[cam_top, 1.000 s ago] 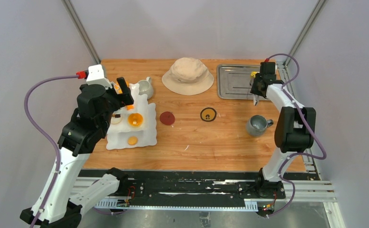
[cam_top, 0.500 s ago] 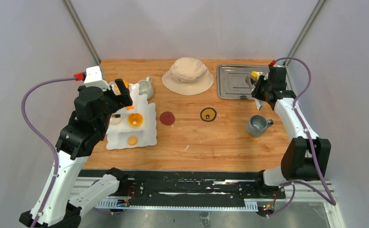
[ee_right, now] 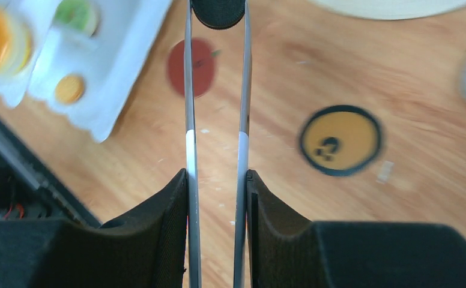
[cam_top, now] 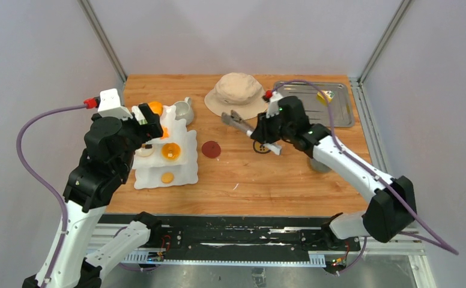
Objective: Serve the afternoon tea
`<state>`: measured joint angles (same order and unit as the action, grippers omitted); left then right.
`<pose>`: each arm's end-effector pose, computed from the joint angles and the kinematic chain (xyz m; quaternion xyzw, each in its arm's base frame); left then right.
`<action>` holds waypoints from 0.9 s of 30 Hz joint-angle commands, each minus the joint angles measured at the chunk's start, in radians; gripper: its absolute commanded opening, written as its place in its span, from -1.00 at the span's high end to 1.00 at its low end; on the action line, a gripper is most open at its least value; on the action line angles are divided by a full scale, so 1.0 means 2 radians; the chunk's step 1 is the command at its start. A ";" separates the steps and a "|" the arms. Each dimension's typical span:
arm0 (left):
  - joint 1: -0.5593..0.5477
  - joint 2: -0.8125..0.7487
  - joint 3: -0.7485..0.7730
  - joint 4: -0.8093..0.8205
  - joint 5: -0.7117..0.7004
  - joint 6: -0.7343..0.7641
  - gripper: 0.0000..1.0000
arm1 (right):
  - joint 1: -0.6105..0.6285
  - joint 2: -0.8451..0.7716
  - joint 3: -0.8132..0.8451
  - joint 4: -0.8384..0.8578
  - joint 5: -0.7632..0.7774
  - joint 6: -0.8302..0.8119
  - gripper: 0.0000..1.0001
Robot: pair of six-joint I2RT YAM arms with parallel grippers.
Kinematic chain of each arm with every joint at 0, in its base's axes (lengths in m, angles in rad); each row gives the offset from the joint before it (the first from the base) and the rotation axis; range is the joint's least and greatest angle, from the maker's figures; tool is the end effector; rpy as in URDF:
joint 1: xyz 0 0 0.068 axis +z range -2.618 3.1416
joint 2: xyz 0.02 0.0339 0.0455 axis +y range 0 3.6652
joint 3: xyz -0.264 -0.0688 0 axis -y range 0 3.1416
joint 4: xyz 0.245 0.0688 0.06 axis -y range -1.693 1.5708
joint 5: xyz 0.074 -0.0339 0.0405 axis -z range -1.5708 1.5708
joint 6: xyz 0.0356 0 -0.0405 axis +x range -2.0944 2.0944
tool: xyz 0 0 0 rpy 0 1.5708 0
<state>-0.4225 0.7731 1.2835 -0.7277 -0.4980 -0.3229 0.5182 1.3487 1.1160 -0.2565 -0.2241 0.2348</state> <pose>0.1149 -0.0330 0.4472 -0.1165 0.7623 -0.0421 0.6352 0.2654 0.1604 0.3218 -0.1773 0.8353 0.2772 0.4405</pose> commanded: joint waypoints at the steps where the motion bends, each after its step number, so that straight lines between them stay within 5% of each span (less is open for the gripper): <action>1: -0.003 -0.008 0.005 -0.004 -0.003 -0.005 -0.96 | 0.072 0.049 0.024 0.025 -0.016 -0.009 0.75; 10: -0.003 -0.010 0.009 -0.008 -0.004 0.001 -0.96 | 0.162 0.127 0.084 0.028 0.001 -0.031 0.73; 24: -0.003 -0.016 0.013 -0.014 -0.023 0.006 -0.96 | 0.182 0.256 0.192 0.028 -0.019 -0.038 0.67; 27: -0.003 -0.014 0.018 -0.018 -0.025 0.007 -0.96 | 0.188 0.276 0.205 0.035 -0.020 -0.043 0.49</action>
<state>-0.4225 0.7498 1.2846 -0.7559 -0.5213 -0.3214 0.8669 1.8626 1.4693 -0.2291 -0.2443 0.1738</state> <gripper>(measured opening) 0.982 0.334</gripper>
